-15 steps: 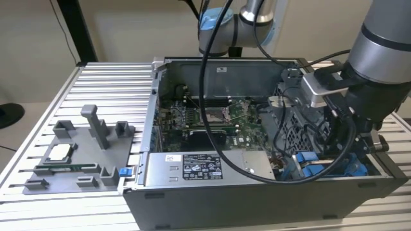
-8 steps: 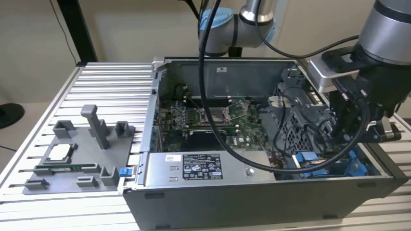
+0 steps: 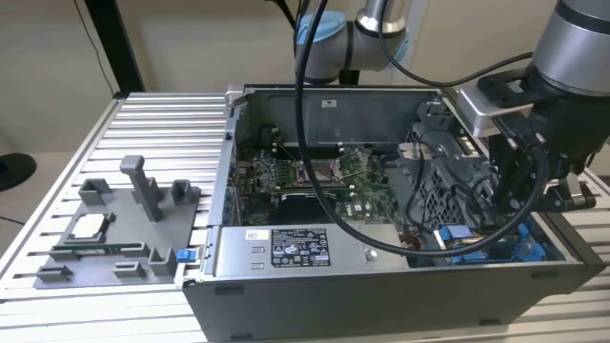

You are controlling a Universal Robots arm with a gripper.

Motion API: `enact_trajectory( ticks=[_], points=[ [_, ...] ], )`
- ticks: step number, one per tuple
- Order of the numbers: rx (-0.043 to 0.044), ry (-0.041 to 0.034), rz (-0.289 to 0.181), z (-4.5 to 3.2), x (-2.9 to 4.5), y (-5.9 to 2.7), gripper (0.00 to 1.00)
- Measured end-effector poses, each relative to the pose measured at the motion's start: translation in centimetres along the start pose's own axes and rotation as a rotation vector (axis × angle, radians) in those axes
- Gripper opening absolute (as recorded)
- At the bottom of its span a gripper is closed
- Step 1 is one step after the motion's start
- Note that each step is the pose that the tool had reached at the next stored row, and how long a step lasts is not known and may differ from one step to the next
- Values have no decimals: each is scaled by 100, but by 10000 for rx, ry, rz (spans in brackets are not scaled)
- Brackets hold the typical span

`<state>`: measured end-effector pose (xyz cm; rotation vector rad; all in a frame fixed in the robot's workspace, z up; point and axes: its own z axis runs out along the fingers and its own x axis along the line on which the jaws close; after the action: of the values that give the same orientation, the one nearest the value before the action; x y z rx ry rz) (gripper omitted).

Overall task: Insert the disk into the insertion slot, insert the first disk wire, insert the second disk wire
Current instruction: 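Insert the second disk wire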

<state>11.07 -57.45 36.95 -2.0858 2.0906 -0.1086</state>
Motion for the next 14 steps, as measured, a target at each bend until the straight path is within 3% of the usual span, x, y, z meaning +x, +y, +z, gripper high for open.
enact_trajectory(
  ticks=[4,14],
  points=[
    [-96,4,7,0,0,-13,100],
    [-593,6,48,-6,-1,-74,100]
  ],
)
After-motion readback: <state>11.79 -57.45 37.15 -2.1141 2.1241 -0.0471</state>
